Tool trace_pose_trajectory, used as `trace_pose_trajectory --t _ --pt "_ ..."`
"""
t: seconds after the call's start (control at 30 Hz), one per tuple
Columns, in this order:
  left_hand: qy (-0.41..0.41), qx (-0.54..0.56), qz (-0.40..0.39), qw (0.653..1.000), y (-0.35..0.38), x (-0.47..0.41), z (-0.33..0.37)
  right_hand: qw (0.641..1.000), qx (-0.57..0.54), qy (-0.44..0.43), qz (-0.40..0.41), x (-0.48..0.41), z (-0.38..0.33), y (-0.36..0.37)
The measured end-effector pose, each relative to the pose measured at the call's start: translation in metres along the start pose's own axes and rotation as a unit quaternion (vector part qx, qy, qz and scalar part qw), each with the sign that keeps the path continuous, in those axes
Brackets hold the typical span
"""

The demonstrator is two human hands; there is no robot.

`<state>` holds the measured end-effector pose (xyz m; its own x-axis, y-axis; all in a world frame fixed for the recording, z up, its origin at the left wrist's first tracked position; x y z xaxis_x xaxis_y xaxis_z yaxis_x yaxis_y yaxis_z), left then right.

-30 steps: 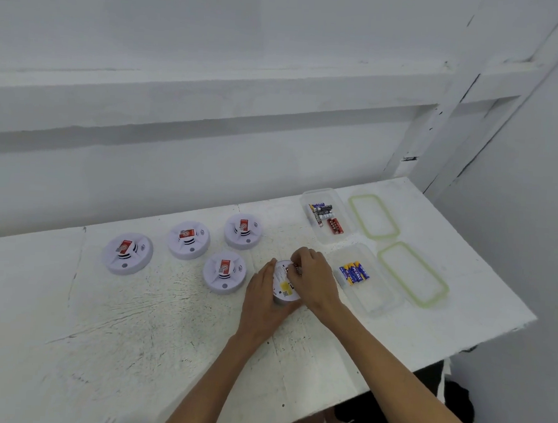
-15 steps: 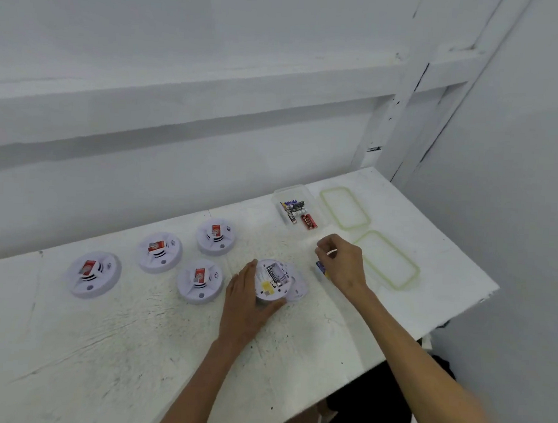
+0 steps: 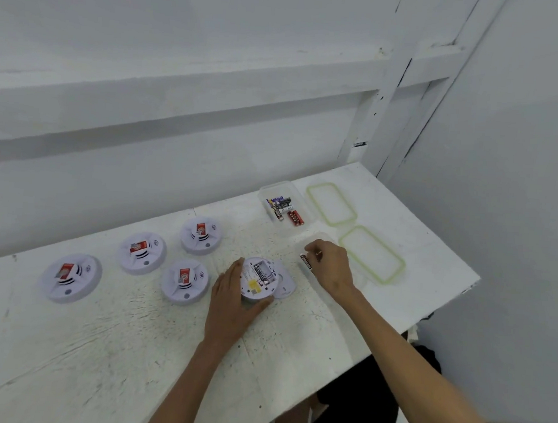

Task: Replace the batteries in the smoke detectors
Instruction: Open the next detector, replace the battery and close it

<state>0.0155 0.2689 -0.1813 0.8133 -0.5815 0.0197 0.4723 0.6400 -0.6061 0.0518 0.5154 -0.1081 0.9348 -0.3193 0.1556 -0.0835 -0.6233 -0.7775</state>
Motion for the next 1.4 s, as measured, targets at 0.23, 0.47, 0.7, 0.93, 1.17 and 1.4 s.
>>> trace_pose_trajectory --t 0.23,0.47,0.7,0.93,1.17,1.4 --pt "-0.009 -0.001 0.0 1.0 0.001 -0.002 -0.002 0.997 0.006 -0.062 0.046 0.009 -0.035 -0.002" --pt "-0.024 0.006 0.012 1.0 0.003 -0.005 -0.009 0.977 0.059 -0.204 -0.034 0.025 -0.092 0.036" --pt "-0.043 0.029 -0.016 0.999 0.015 -0.009 -0.023 0.941 0.152 -0.243 -0.177 0.021 -0.103 0.073" --pt "-0.093 0.047 -0.049 0.993 0.002 0.001 -0.004 0.892 0.282 -0.281 -0.216 0.023 -0.113 0.077" --pt "-0.067 0.03 -0.044 0.996 -0.005 0.003 0.009 0.775 0.468 -0.34 -0.254 0.031 -0.119 0.095" --pt "-0.054 0.051 -0.034 0.997 -0.004 0.002 0.003 0.748 0.489 -0.373 -0.25 0.041 -0.109 0.1"
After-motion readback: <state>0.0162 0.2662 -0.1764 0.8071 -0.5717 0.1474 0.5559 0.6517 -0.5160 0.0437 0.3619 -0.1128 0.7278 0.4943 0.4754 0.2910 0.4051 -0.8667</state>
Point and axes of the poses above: each hand's wrist, its own x-axis away from the middle knuckle, its own y-axis out of the palm, z = x × y, the point moved 10 cm from there along -x, towards the middle knuckle, and after that the axes turned 15 degrees about -z, right-handed, at the moved point
